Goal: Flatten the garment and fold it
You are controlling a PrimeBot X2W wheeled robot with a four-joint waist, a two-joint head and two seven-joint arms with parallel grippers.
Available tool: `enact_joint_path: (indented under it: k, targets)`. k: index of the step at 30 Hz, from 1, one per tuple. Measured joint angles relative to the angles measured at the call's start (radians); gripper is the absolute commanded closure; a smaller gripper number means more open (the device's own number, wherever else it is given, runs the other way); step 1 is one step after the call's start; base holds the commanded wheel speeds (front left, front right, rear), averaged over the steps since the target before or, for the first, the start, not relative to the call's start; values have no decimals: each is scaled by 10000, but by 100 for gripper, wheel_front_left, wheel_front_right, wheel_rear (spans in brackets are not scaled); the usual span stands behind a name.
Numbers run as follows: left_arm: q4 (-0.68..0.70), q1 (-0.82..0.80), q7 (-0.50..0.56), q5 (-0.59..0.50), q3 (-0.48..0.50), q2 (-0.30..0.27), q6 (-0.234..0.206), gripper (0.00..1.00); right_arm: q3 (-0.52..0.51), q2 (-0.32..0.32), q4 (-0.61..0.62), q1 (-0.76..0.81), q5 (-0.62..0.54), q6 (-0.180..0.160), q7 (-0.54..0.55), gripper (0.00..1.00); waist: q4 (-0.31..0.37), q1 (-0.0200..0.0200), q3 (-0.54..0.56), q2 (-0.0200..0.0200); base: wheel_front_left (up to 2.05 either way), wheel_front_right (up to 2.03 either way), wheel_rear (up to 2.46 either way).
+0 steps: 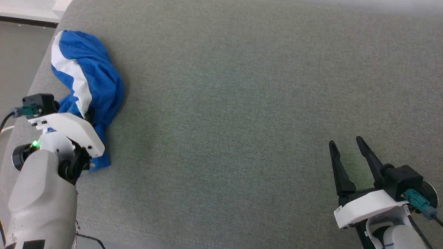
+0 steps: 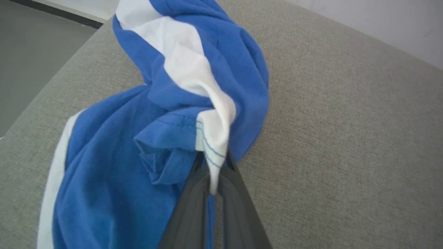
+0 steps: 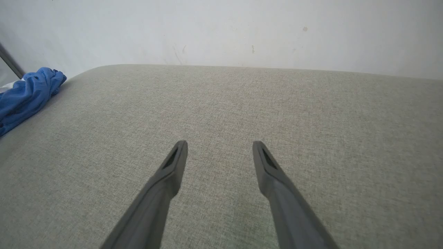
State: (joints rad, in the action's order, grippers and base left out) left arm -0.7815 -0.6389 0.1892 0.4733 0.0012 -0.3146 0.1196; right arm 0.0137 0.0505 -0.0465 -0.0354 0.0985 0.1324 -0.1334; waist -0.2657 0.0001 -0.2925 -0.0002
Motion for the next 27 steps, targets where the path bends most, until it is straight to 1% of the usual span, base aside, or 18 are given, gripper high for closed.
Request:
enact_joint_path:
  k: [4, 8, 10, 13, 16, 18, 21, 25, 27]
  targets:
    - [265, -299, -894, -90, -125, -98, 17, 100, 134, 0, -201, 1, 201, 0, -119, 0, -54, -1, 312, 0, 0, 0, 0]
    - [1227, -1012, -1760, -77, -389, -209, 29, 100, 301, 0, -596, 21, 533, 0, -355, 0, -42, -1, 749, 0, 0, 0, 0]
    - [1860, -1404, -1996, -69, -721, -263, 31, 100, 372, 0, -790, 73, 696, 0, -472, 0, -1, -2, 1003, 0, 0, 0, 0]
    - [2890, -1977, -2067, 236, -1561, -267, 35, 100, 458, 0, -1053, 173, 905, 0, -654, 0, 110, -2, 1398, 0, 0, 0, 0]
    - [3916, -2533, -2004, 1131, -2236, -186, 42, 100, 523, 0, -1323, 247, 1051, 0, -786, 0, 304, -2, 1768, 0, 0, 0, 0]
    - [4489, -2916, -1894, 1802, -2541, -148, 42, 100, 483, -6, -1434, 309, 1118, 0, -851, 0, 511, -3, 1948, 1, 0, 0, 0]
    - [5166, -3197, -1708, 2899, -2905, 56, 42, 100, 337, -8, -1613, 436, 1143, 0, -926, 0, 885, -3, 2144, 1, 0, 0, 0]
    - [5664, -3162, -1519, 3651, -3563, 109, 42, 100, 115, 10, -1735, 486, 1218, 0, -1009, 0, 1451, -2, 2285, 1, 0, 0, 0]
    - [5741, -2944, -1313, 3756, -3954, -12, 44, 100, 88, 6, -1787, 492, 1233, 0, -1064, 0, 1745, -2, 2323, 1, 0, 0, 0]
